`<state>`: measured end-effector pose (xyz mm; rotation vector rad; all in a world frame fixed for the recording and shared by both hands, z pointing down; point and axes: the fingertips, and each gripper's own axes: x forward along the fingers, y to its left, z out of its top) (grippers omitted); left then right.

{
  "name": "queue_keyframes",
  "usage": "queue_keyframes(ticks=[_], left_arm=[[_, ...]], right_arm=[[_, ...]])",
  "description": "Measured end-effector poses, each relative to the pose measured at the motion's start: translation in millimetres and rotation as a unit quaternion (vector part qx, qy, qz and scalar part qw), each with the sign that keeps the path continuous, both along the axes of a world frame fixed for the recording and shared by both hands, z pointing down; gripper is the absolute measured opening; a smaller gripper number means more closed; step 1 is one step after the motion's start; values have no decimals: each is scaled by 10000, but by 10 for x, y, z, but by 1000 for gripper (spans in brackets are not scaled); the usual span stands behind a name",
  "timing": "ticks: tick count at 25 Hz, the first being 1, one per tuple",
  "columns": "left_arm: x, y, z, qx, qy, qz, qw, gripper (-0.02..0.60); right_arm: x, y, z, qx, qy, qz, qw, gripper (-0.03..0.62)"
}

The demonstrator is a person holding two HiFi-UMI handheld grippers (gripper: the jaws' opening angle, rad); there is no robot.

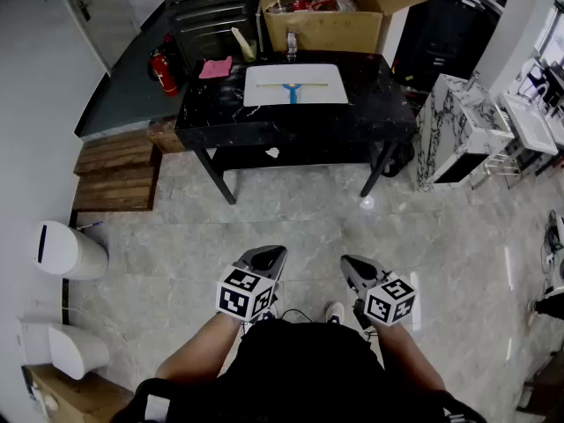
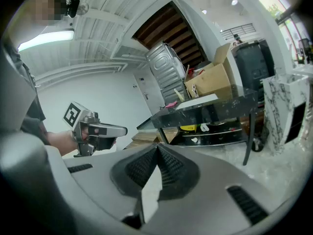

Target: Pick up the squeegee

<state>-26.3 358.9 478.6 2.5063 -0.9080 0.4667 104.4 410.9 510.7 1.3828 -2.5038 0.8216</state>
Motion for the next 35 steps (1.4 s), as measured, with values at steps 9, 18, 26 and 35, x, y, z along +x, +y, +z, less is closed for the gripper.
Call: queue_keyframes(ticks=[9, 18, 26, 35], left_arm=[[-83, -64, -19, 24, 61, -78, 9999, 17], [-222, -143, -10, 26, 183, -126, 9998, 17], [-600, -299, -58, 102, 268, -137, 9995, 17], [-1087, -406, -21, 92, 225, 52, 9997, 17]], right_arm=[[-77, -59, -39, -43, -71, -54, 10000, 8], [-254, -122, -16, -170, -57, -115, 9998, 8], [-586, -294, -86, -157, 9, -15, 9999, 9], [-1035, -381, -49, -196, 62, 277, 9994, 8]])
